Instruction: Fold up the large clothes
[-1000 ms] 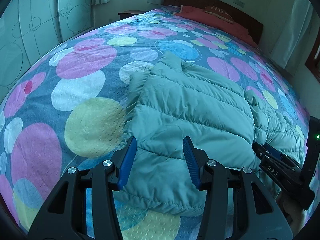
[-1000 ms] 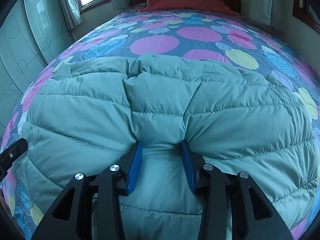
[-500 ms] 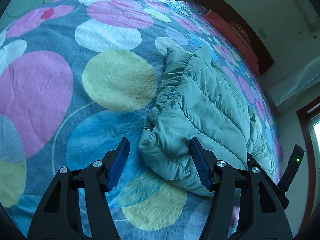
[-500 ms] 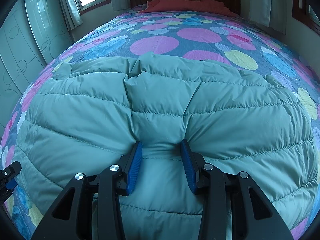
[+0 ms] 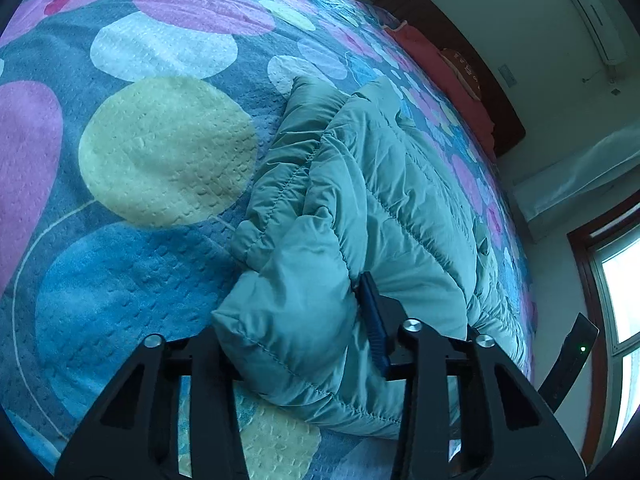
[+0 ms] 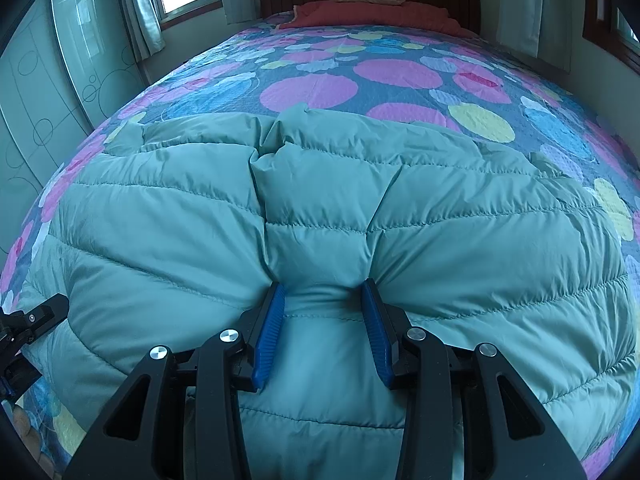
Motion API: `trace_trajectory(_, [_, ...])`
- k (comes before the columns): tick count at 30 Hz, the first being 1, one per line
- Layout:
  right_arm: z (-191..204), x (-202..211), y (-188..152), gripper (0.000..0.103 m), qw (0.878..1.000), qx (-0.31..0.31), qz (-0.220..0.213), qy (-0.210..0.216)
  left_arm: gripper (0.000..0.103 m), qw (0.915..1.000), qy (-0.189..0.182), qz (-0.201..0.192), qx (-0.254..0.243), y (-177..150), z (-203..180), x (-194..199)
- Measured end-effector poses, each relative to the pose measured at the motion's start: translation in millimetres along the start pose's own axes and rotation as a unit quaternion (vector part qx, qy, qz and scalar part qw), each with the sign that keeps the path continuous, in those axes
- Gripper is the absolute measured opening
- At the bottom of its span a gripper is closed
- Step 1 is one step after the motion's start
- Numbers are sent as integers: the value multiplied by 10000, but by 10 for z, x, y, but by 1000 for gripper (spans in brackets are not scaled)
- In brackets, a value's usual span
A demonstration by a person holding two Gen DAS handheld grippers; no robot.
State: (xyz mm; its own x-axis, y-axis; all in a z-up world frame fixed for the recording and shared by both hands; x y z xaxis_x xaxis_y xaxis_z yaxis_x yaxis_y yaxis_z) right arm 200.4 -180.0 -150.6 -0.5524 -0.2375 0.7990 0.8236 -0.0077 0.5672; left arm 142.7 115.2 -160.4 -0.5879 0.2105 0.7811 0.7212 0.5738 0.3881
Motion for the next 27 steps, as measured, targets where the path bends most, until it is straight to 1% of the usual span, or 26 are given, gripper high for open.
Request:
trace_trajectory(1, [2,0,-2,40,10000,0,-1,0,25,9999,17,-67,-85,13,-21,18])
trace_trajectory(2, [-10,-4,9,40,10000,6,-4,-4,19,9997,45,-154,-204,13,-59,51])
trace_trajectory(3, [4,-3,-1,40,10000,5,-4,-5,16,9991,81,-259,-332,11,-106,88])
trace_trajectory(6, [3,-7,1,40,10000,28,-6,-25,13,9966,154,-531,-614,4,-233,198])
trace_trajectory(11, [-11,-31,15,40,10000,64,-21,-58,11,9908,124,-903,-997,6,-440,395])
trace_trajectory(15, [-9,-56,10,40,10000,54,-46,-66,11,9859,9,-1110,-1255,-4,-637,548])
trace_trajectory(19, [4,-49,-5,40,9999,59,-63,-67,11,9801,-73,-1269,-1522,-36,-872,670])
trace_trajectory(22, [-19,-19,13,41,9999,43,-155,-47,11,9754,-115,-1355,-1737,-73,-1045,744])
trace_trajectory(27, [-169,189,39,42,9994,-153,-302,43,11,9695,-178,-1392,-2009,-144,-1313,831])
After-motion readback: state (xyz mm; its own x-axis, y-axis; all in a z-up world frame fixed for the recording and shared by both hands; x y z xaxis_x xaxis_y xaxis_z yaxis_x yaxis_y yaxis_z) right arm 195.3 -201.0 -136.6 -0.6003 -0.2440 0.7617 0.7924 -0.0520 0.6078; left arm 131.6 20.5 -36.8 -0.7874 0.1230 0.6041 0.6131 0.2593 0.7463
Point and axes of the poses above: each gripper's, at about its wrist camera, not at the fingertips, and x roughly against the way its jaws point, z to its left, y to its top, the point moved 2 cm from there along -x, roughly the way its jaws point, and after that the axes turned 7 degrees about y, right-handed, at the moved point
